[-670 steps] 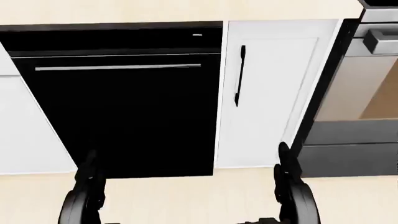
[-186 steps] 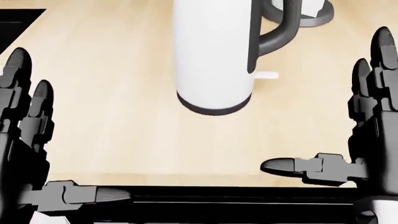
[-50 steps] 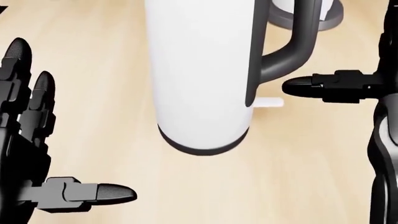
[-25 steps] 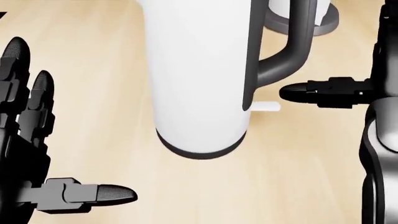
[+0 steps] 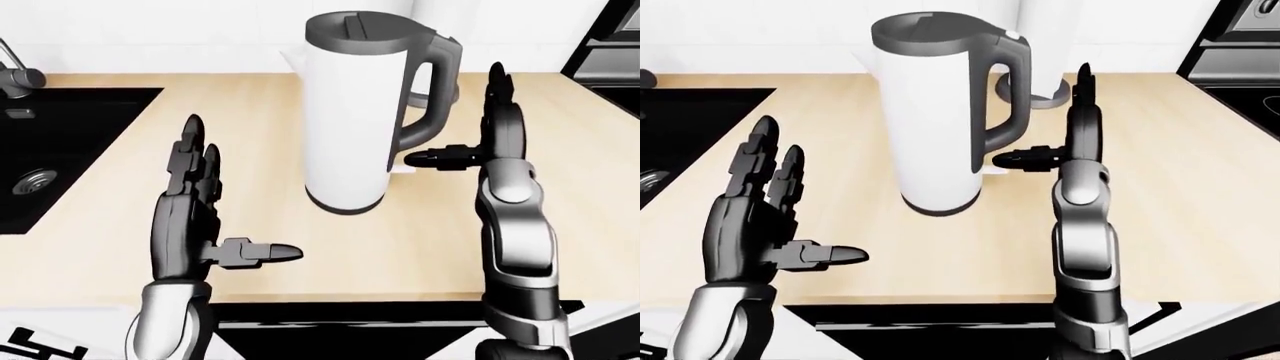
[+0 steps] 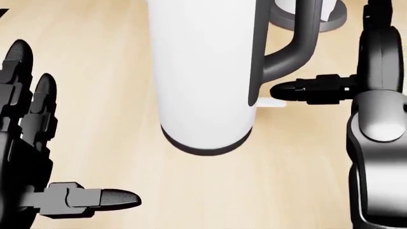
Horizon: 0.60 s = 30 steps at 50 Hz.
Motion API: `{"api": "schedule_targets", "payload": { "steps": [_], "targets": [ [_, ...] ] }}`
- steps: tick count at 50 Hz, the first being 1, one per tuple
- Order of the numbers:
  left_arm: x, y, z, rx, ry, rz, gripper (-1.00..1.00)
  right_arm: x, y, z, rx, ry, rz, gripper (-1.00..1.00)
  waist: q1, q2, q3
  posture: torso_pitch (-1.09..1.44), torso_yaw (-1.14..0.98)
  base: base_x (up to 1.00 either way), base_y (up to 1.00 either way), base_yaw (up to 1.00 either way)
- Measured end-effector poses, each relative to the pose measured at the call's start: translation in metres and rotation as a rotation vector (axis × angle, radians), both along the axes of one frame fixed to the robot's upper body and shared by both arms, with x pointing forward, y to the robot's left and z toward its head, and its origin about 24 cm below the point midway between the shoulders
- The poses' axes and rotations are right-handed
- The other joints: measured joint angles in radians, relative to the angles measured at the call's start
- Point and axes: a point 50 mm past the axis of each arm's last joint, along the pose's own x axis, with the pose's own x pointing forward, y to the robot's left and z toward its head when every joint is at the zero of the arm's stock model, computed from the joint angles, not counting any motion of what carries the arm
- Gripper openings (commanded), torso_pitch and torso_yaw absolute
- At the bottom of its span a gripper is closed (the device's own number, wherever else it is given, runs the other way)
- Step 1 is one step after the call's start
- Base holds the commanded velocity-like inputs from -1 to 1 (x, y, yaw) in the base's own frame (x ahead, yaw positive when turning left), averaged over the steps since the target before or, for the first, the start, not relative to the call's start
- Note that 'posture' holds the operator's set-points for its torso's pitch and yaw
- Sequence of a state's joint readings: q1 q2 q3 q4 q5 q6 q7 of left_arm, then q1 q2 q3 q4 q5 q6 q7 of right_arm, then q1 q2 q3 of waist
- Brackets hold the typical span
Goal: Press down the lever to turn on the electric kettle.
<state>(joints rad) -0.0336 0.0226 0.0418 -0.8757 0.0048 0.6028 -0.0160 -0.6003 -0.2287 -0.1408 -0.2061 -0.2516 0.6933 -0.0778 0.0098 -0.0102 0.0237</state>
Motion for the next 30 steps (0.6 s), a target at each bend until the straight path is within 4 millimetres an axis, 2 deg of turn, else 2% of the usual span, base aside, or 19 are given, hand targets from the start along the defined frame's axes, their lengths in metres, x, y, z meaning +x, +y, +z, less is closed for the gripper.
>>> {"api": "schedule_targets", "payload": {
  "steps": [30],
  "targets": [
    [-0.001, -0.001, 0.0, 0.001, -0.003, -0.001, 1.0, 0.016, -0.001, -0.008, -0.054, 0.039, -0.031, 1.0, 0.0, 0.0, -0.003, 0.0, 0.0, 0.0, 0.0, 0.0]
  ]
}}
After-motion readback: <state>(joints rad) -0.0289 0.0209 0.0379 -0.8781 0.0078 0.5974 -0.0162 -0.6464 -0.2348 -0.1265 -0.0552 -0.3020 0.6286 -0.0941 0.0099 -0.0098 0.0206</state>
